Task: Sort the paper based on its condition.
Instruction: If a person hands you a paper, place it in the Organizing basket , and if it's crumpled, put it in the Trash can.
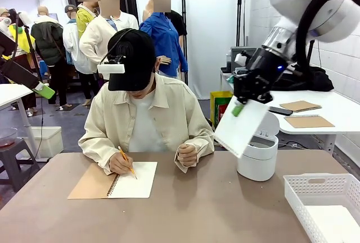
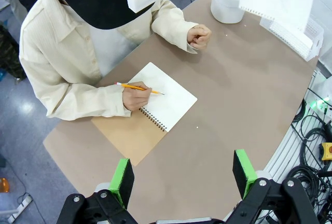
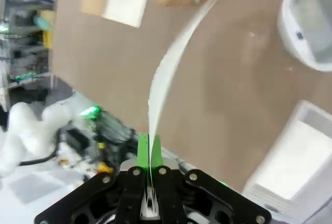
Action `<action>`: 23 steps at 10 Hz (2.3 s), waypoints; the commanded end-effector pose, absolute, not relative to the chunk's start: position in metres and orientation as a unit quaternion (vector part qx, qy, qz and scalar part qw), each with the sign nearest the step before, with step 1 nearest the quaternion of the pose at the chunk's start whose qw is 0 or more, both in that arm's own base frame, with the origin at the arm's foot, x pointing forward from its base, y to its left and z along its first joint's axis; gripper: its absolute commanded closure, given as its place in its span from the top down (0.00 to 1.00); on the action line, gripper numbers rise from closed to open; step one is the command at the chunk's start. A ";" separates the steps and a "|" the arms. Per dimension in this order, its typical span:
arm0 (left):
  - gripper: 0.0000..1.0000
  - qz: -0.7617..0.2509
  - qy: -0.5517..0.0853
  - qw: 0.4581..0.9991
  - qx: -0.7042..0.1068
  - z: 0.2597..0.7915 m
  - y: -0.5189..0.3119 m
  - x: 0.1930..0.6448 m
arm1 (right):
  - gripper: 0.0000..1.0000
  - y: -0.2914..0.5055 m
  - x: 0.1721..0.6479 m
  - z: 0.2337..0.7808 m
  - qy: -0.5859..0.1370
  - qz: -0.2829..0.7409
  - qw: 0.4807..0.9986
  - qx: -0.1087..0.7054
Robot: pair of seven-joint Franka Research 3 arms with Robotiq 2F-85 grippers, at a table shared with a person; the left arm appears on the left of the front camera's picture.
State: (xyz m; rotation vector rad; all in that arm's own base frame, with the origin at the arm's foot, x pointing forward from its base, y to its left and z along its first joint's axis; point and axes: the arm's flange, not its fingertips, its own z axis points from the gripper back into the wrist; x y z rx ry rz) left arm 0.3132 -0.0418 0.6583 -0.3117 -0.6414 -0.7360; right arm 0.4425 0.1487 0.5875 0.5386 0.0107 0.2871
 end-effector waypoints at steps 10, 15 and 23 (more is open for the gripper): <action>1.00 -0.351 -0.309 0.871 -0.150 0.659 -0.041 0.313 | 0.00 -0.007 0.327 0.486 -0.070 0.050 0.993 0.077; 1.00 -0.351 -0.309 0.871 -0.150 0.659 -0.041 0.313 | 0.00 -0.011 0.331 0.489 -0.071 0.055 0.992 0.085; 1.00 -0.351 -0.309 0.871 -0.150 0.659 -0.041 0.313 | 0.00 0.005 0.360 0.401 0.002 0.103 0.990 0.094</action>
